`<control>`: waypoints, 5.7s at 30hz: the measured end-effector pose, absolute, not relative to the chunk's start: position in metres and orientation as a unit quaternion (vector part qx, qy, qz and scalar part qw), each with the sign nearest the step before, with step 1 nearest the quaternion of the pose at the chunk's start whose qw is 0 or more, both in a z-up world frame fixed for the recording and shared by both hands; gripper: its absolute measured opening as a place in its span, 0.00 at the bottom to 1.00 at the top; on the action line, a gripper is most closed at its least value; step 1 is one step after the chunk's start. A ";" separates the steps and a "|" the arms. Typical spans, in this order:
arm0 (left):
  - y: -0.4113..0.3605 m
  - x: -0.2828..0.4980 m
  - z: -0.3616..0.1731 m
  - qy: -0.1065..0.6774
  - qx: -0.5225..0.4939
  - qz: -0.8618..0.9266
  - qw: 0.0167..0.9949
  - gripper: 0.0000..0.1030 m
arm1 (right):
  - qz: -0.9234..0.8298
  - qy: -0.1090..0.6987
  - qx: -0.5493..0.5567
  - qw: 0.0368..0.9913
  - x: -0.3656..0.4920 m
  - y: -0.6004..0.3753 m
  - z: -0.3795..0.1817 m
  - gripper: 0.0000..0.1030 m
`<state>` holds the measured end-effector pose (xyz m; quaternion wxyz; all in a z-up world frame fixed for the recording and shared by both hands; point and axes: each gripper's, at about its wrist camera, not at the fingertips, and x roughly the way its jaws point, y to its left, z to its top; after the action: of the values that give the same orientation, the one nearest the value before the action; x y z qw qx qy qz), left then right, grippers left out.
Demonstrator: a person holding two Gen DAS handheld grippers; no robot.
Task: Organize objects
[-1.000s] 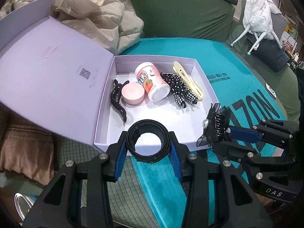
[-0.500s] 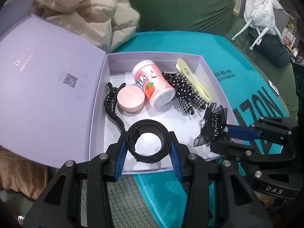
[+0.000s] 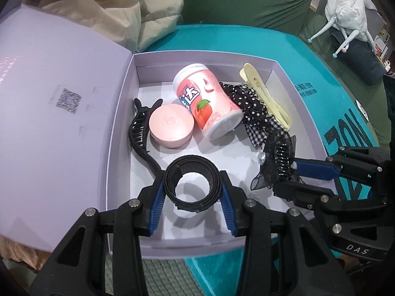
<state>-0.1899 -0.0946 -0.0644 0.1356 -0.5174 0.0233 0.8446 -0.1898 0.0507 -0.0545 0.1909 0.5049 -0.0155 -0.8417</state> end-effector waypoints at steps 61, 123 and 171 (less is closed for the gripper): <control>-0.097 -0.180 -0.016 0.026 -0.465 0.880 0.091 0.59 | -0.873 0.021 0.467 0.136 -0.185 0.064 -0.027 0.56; -0.066 -0.010 0.031 0.016 -0.416 0.907 0.070 0.91 | -0.930 0.000 0.360 0.082 0.020 0.130 0.045 0.70; -0.057 -0.013 0.035 0.048 -0.411 0.907 0.076 0.92 | -0.922 0.008 0.374 0.098 0.020 0.121 0.037 0.70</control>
<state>-0.0127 -0.0567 0.0353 0.0758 -0.4110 0.0485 0.9072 0.0201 0.1207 0.0372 0.0979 0.3738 0.0077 -0.9223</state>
